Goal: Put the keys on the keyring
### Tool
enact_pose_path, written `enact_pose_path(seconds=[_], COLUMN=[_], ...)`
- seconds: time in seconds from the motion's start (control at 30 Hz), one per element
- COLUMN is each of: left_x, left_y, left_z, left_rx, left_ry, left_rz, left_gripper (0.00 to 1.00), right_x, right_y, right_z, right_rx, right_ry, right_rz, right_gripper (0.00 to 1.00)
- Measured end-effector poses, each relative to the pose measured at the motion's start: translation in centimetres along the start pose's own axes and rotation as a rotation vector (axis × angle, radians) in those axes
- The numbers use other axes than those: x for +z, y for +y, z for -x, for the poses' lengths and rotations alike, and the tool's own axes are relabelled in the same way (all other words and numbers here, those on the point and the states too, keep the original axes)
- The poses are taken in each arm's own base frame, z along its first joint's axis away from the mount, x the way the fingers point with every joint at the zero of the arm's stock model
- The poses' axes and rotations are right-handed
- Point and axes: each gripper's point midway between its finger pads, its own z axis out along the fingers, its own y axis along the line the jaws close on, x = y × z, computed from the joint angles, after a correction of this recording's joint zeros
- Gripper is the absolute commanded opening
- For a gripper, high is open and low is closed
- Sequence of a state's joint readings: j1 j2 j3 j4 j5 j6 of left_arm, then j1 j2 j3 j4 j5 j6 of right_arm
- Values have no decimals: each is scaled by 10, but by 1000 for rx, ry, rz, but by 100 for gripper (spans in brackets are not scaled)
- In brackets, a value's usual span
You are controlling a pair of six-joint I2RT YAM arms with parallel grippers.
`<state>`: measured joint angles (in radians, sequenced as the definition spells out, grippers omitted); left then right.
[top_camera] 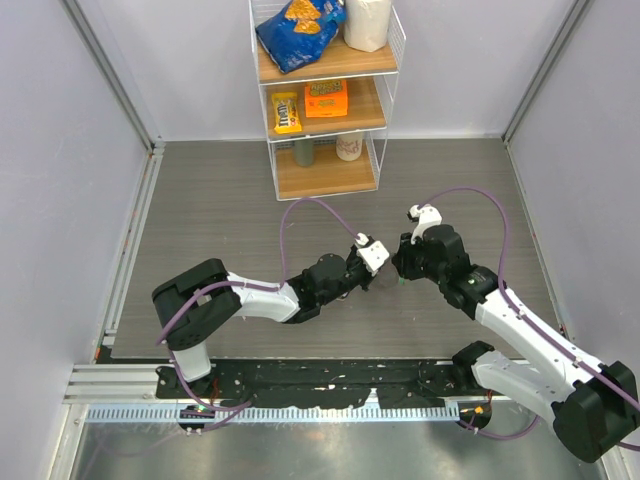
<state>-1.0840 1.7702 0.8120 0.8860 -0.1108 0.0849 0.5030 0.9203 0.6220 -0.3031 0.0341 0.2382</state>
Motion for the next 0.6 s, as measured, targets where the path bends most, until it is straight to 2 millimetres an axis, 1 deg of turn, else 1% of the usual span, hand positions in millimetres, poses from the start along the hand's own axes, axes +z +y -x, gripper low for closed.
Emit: enact_pose_path(seconds=[0.2, 0.4, 0.6], left_x=[1, 2, 3], left_y=[0, 2, 4], left_z=[-3, -8, -6], left_rx=[-2, -1, -2], left_ry=[6, 17, 13], left_rz=[0, 6, 17], left_gripper=[27, 28, 28], right_x=[-2, -2, -2], right_y=[2, 6, 10], right_z=[2, -1, -6], right_rx=[1, 1, 4], right_ry=[-7, 2, 14], right_rz=[12, 37, 62], right_gripper=[15, 14, 14])
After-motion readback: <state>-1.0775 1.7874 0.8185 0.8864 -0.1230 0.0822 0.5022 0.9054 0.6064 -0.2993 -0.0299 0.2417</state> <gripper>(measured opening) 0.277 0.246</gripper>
